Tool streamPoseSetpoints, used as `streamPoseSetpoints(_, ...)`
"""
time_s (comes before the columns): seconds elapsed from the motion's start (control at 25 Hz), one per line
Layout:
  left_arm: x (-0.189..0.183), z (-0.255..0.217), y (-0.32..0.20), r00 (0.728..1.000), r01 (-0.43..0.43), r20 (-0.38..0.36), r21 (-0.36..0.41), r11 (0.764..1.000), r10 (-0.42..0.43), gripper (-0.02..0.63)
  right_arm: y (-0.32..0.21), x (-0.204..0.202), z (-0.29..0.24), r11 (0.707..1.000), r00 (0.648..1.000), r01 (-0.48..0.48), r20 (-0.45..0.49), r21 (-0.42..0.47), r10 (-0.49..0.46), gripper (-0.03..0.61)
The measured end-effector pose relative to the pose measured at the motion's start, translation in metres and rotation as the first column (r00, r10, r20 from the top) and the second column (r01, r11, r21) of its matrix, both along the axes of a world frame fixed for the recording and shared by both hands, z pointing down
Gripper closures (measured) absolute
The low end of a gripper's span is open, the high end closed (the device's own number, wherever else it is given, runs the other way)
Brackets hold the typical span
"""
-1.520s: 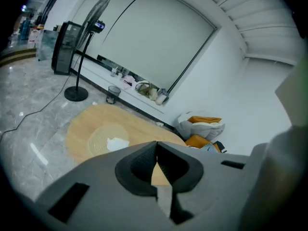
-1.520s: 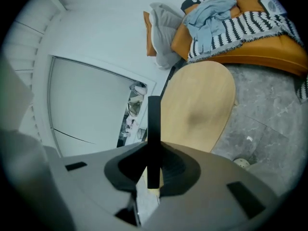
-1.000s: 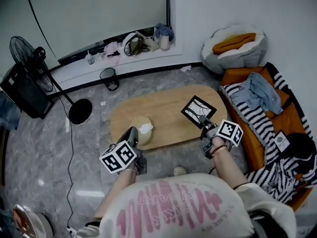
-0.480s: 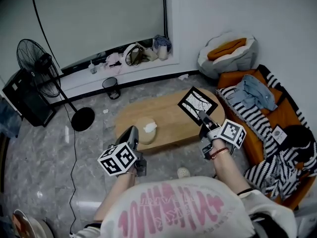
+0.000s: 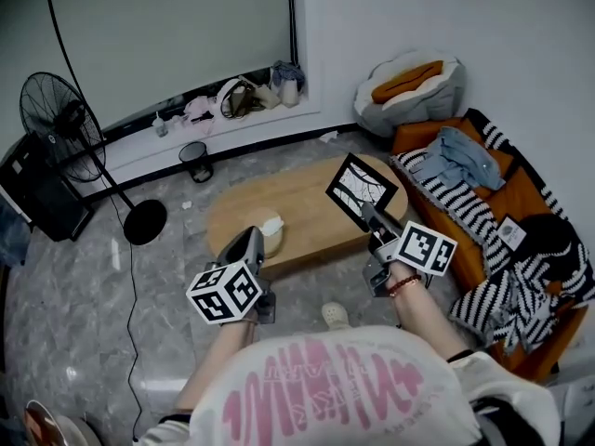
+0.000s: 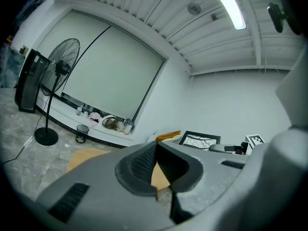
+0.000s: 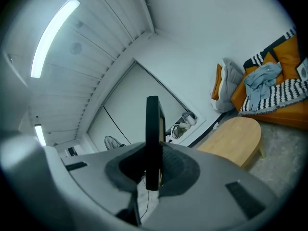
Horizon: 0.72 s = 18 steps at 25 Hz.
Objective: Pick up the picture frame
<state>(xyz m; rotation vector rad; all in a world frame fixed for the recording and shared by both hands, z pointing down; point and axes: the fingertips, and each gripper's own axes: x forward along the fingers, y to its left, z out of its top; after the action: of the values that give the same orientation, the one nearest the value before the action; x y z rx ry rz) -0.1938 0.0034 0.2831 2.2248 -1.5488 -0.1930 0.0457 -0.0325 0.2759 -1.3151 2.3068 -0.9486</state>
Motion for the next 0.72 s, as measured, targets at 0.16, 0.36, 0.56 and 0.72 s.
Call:
streamPoseSetpoints(0.16, 0.008, 0.012, 0.006, 1.000, -0.018, 0.017, -0.024, 1.000, 0.018, 0.609, 0.010, -0.006, 0.011, 1.000, 0.999, 0.014, -0.047, -0.016, -0.014, 0.522)
streamPoseSetpoints(0.36, 0.009, 0.021, 0.009, 0.998, -0.025, 0.049, -0.036, 0.999, 0.027, 0.609, 0.016, -0.012, 0.025, 0.999, 0.997, 0.019, -0.076, -0.042, -0.023, 0.522)
streamPoseSetpoints(0.56, 0.011, 0.029, 0.007, 0.998, -0.035, 0.056, -0.050, 0.998, 0.037, 0.609, 0.018, -0.011, 0.037, 0.998, 0.995, 0.011, -0.098, -0.065, -0.017, 0.522)
streamPoseSetpoints(0.72, 0.016, 0.034, 0.002, 0.997, -0.051, 0.060, -0.067, 0.996, 0.055, 0.609, 0.018, -0.010, 0.045, 0.997, 0.992, 0.006, -0.122, -0.082, -0.016, 0.522)
